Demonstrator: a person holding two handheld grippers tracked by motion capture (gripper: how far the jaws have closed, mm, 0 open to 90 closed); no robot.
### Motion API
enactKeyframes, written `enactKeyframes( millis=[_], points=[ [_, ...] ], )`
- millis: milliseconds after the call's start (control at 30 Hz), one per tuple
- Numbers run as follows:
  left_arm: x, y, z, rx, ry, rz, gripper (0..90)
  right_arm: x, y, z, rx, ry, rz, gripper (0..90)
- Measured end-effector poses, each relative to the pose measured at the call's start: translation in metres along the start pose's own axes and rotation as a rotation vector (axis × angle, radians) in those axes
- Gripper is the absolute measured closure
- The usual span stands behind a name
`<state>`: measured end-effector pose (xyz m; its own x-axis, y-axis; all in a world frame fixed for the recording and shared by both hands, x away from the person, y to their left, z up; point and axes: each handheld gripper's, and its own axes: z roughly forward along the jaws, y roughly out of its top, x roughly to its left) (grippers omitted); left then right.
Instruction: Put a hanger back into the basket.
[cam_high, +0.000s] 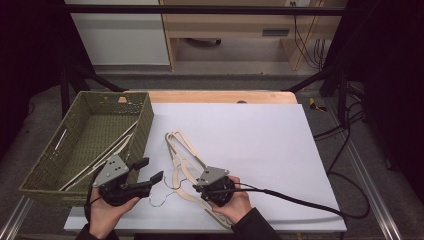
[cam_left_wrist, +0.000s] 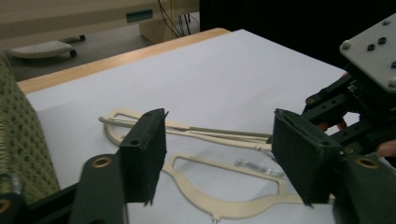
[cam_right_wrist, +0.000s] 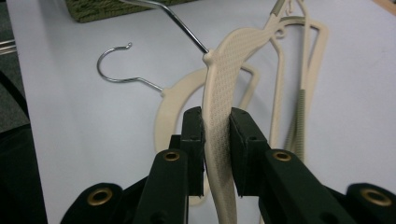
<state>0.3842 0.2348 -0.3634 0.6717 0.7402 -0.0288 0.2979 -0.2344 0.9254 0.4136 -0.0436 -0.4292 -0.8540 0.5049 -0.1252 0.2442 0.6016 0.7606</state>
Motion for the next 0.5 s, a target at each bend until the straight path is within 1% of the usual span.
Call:
enactKeyframes(
  millis=[100, 233, 267, 333, 367, 433, 500],
  points=[
    [0.004, -0.002, -0.002, -0.012, -0.004, -0.008, 28.4, -0.008, 0.000, -0.008, 0.000, -0.028, 0.014, 78.6],
    [0.003, -0.003, 0.002, -0.009, -0.011, 0.014, 23.3, -0.018, -0.001, -0.019, -0.017, -0.062, 0.041, 80.6],
    [0.002, -0.003, 0.003, -0.006, -0.015, 0.021, 22.4, -0.021, -0.001, -0.022, -0.018, -0.071, 0.033, 81.1],
    [0.002, -0.004, 0.005, -0.004, -0.014, 0.028, 20.2, -0.026, -0.001, -0.028, -0.027, -0.093, 0.042, 82.3],
    [0.002, -0.005, 0.006, 0.001, -0.020, 0.027, 19.5, -0.028, -0.002, -0.030, -0.030, -0.100, 0.046, 82.9],
    [0.002, -0.005, 0.007, 0.001, -0.026, 0.023, 18.2, -0.035, -0.003, -0.037, -0.041, -0.128, 0.054, 84.4],
    [0.002, -0.006, 0.008, 0.003, -0.032, 0.020, 16.9, -0.040, -0.005, -0.042, -0.039, -0.161, 0.050, 86.0]
  ],
)
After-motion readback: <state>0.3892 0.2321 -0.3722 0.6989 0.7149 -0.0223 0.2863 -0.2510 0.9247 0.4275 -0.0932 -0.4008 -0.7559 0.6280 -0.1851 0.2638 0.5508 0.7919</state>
